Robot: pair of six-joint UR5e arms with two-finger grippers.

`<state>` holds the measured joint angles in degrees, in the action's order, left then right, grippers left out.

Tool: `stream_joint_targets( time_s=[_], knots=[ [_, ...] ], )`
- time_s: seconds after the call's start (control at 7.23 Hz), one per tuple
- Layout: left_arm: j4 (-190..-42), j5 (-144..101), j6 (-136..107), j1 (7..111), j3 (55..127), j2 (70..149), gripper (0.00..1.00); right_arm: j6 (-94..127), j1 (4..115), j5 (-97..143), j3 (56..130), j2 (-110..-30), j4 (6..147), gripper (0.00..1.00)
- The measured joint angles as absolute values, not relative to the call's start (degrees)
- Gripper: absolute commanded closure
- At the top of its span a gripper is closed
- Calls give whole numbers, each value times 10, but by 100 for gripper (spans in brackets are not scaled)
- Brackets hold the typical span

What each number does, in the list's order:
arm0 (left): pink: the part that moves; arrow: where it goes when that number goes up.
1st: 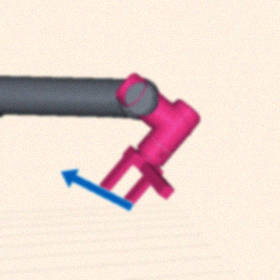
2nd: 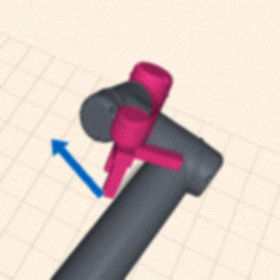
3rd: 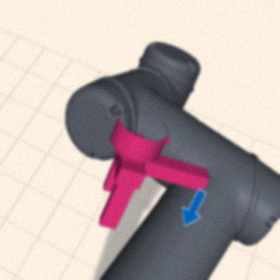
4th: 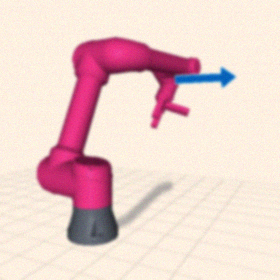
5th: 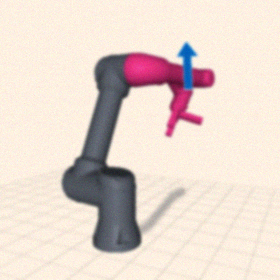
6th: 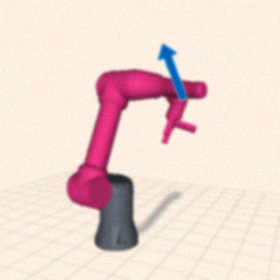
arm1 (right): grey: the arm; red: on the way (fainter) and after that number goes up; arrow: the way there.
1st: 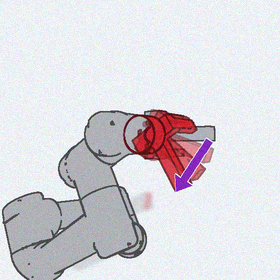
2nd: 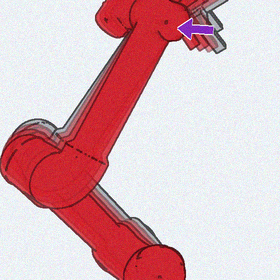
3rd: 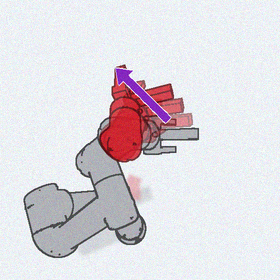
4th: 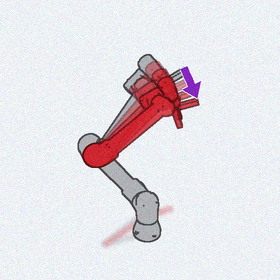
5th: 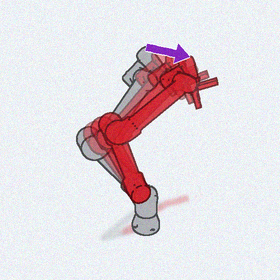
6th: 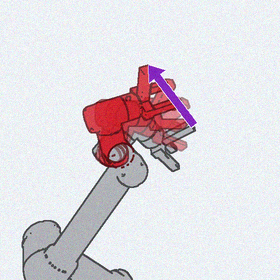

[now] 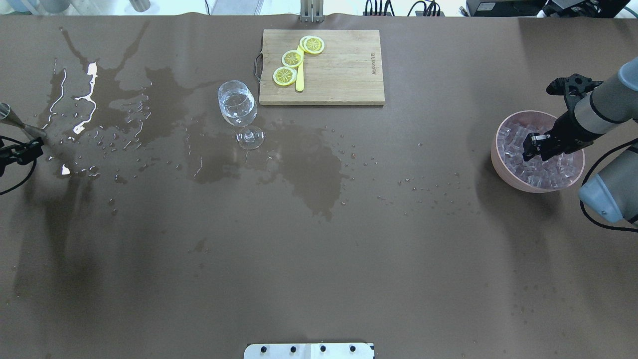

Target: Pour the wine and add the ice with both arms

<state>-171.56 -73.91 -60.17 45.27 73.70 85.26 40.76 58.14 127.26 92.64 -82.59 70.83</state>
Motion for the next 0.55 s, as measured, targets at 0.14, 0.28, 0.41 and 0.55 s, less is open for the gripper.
stream_joint_targets(
  time_s=[0.14,0.28,0.41,0.55],
  knots=[
    [-1716,-741,-602,453,729,857,3,412,581,1273,928,-823,707,65],
    [-1716,-746,-602,456,724,859,3,414,580,1273,929,-820,706,65],
    [-1716,-753,-602,461,720,860,3,415,579,1272,929,-819,706,65],
    [-1716,-758,-602,468,716,862,4,415,578,1272,928,-818,706,71]
  ],
)
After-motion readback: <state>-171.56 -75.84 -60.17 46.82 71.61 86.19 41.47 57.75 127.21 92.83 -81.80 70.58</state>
